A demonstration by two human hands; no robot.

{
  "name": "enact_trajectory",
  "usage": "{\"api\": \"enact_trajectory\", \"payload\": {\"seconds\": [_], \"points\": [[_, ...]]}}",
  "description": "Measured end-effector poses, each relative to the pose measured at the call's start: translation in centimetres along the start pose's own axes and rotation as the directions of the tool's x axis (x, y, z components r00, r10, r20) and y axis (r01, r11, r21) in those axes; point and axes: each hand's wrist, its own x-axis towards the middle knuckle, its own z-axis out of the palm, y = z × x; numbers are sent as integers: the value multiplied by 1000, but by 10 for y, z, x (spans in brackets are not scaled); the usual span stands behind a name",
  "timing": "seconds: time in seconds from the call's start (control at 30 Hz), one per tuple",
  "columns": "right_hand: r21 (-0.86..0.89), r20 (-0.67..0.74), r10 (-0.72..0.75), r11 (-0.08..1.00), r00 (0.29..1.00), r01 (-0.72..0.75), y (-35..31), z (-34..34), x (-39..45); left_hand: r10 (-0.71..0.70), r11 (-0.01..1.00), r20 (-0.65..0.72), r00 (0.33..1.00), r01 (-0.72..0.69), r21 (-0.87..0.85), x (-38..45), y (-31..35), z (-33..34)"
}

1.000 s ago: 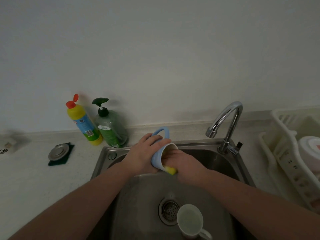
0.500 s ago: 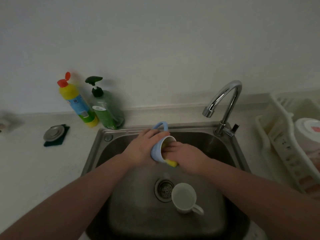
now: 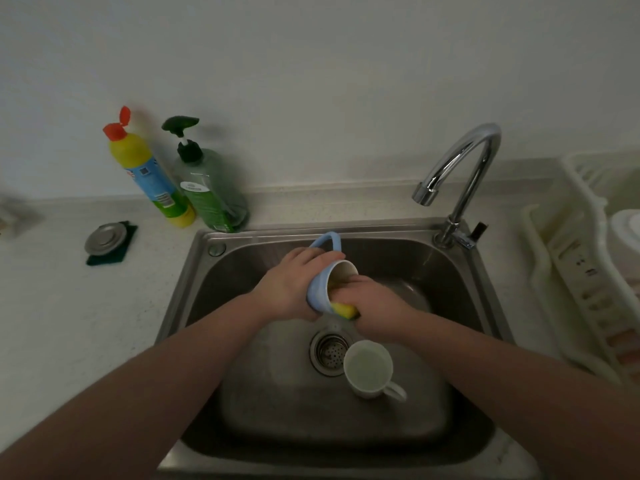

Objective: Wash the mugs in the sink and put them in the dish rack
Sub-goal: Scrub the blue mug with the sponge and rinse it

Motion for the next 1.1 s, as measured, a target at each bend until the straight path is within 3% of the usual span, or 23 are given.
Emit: {"api": "enact_trajectory", "payload": {"seconds": [0.1,0.17,0.23,0.33,0.4,0.47,0.53,0.67,0.8,0.9,0.97,1.03,1.1], "points": [[-338,122,-100,931,988,136,10,-4,1,-6,1000,66,998,5,13,1,5,0],[-392,133,-119,906,984,163,16,1,3,-8,1000,80,997,8,7,2,8,2],[-307,100,-44,949,994,73,16,10,6,-14,1000,106,994,16,-17,3,8,4],[34,84,110,993,990,-113,9,13,5,-26,998,143,989,35,-60,2,5,7],[200,43,110,973,993,-116,8,13,2,-45,996,142,989,55,-68,1,4,7],[247,1,88,965,996,-86,7,12,-1,-69,995,140,988,79,-68,1,3,7],[149,-12,26,989,1000,-24,9,13,-1,-67,995,120,991,75,-62,1,0,9],[-290,41,-209,933,977,212,20,9,-4,-50,997,116,992,55,-46,0,-2,9],[-350,64,-237,905,969,244,22,9,-6,-39,998,123,992,44,-34,1,1,7],[-190,-24,-193,964,981,185,17,12,-7,-49,997,132,990,55,-46,0,-2,8],[111,-96,-47,992,994,58,9,11,-8,-50,996,105,993,57,-66,0,-4,9],[355,-133,50,935,990,0,4,10,-7,-38,996,76,996,44,-78,1,-4,7],[310,-125,39,951,991,1,2,8,-7,-32,996,64,997,36,-77,1,-4,5]]}}
